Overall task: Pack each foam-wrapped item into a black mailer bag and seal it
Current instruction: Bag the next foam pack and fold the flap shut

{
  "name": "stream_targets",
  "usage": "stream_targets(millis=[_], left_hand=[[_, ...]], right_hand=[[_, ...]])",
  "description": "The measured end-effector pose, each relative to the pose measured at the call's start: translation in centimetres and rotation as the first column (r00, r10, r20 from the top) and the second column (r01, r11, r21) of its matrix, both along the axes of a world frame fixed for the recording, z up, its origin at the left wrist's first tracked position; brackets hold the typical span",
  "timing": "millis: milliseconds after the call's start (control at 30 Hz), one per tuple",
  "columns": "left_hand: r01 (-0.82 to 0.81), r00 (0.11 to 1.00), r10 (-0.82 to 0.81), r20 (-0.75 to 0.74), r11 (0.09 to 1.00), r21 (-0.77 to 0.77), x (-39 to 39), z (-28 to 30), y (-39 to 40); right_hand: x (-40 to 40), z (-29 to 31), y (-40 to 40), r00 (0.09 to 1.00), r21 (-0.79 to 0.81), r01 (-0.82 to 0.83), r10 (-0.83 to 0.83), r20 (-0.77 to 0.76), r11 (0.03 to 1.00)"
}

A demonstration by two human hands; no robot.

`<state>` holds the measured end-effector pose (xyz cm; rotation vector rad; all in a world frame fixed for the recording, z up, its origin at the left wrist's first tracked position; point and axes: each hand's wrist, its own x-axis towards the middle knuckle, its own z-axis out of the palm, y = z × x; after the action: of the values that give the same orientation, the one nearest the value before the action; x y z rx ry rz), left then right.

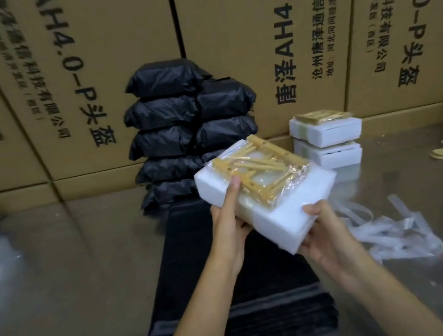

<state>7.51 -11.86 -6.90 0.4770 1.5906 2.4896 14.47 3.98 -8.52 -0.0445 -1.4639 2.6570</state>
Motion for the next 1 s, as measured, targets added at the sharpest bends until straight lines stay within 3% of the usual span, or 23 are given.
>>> stream_targets(millis=[100, 233, 400, 500, 700, 867, 1000], left_hand=[[-0.015, 1.000, 0.015, 0.019, 1.000, 0.018, 1.2, -0.1, -3.0], [-0.003, 0.999, 0.003, 0.043, 1.000, 0.004, 1.9, -0.6, -4.7], [-0.027, 0.997, 0.049, 0.061, 0.947, -0.319, 2.3, -3.7, -6.2], [-0.049, 0.989, 0.113, 0.097, 0.860, -0.508, 1.9, -5.4, -7.2], [0.099, 0.995, -0.070, 0.070, 0.730, -0.676, 2.2, -5.8, -10.1], [0.093, 0.965, -0.260, 0.003, 0.337, -0.937, 3.0, -5.7, -9.8], [-0.013, 0.970, -0.224, -0.092, 0.335, -0.942, 2.8, -5.9, -10.3]], right_hand=[[1.1, -1.2, -2.3, 0.992, -0.011, -0.125, 0.125, 0.005, 0.992], [1.0, -2.0, -3.6, 0.984, -0.125, -0.176, 0.171, -0.047, 0.976], [1.1, -3.8, -4.4, 0.996, -0.300, -0.077, 0.060, -0.065, 0.951], [0.9, -4.4, -4.0, 0.997, -0.236, -0.077, 0.070, -0.039, 0.969], [1.0, -4.8, -3.9, 0.998, -0.187, -0.054, 0.057, 0.015, 0.981], [1.4, -4.7, -4.0, 1.000, -0.244, -0.024, 0.025, -0.001, 0.969], [1.3, -4.7, -3.9, 0.999, -0.292, -0.003, 0.014, 0.036, 0.956]])
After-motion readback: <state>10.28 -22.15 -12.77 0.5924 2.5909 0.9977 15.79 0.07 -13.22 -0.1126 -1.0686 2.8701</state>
